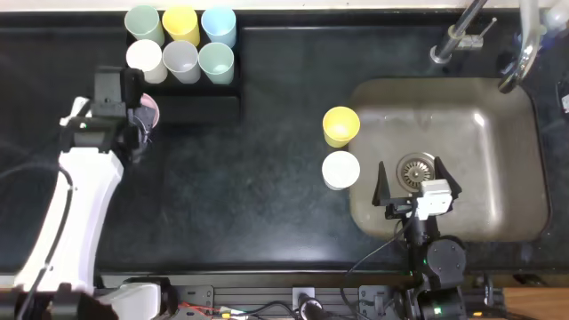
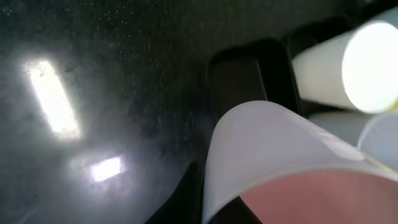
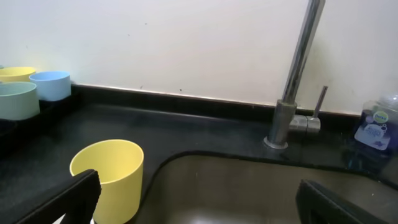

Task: Store Cups

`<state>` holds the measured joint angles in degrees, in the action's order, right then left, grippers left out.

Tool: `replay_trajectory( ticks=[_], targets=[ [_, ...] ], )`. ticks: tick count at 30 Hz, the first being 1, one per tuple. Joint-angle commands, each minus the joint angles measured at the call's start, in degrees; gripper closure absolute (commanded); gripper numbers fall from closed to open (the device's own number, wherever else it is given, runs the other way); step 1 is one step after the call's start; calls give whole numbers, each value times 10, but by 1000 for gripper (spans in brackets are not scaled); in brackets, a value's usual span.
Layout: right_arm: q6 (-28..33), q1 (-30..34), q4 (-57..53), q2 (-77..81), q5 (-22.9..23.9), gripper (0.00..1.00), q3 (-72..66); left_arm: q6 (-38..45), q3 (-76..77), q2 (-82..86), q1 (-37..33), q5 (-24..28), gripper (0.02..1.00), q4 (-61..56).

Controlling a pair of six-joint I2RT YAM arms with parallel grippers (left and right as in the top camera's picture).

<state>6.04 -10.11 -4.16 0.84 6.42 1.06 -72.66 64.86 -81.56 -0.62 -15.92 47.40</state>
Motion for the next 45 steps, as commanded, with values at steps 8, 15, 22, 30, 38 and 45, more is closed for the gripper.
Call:
replay_trajectory(
  ticks=[8,15,22,30,38,45],
  targets=[
    [0,4,3,-5,5,3,-8,-9,2,-100,-28,10,985,-89],
    [0,4,3,-5,5,3,-8,-9,2,-132,-39,23,982,-124],
    [0,4,3,-5,5,5,-8,-9,2,-146,-42,33,673,-127],
    [0,4,3,-5,5,3,-8,66,64,-68,-21,-2,297,-108],
    [0,4,3,-5,5,3,-8,254,229,-9,200,-56,110,-87],
    [0,4,3,-5,5,3,-8,272,264,-72,404,-16,86,-42]
  ],
)
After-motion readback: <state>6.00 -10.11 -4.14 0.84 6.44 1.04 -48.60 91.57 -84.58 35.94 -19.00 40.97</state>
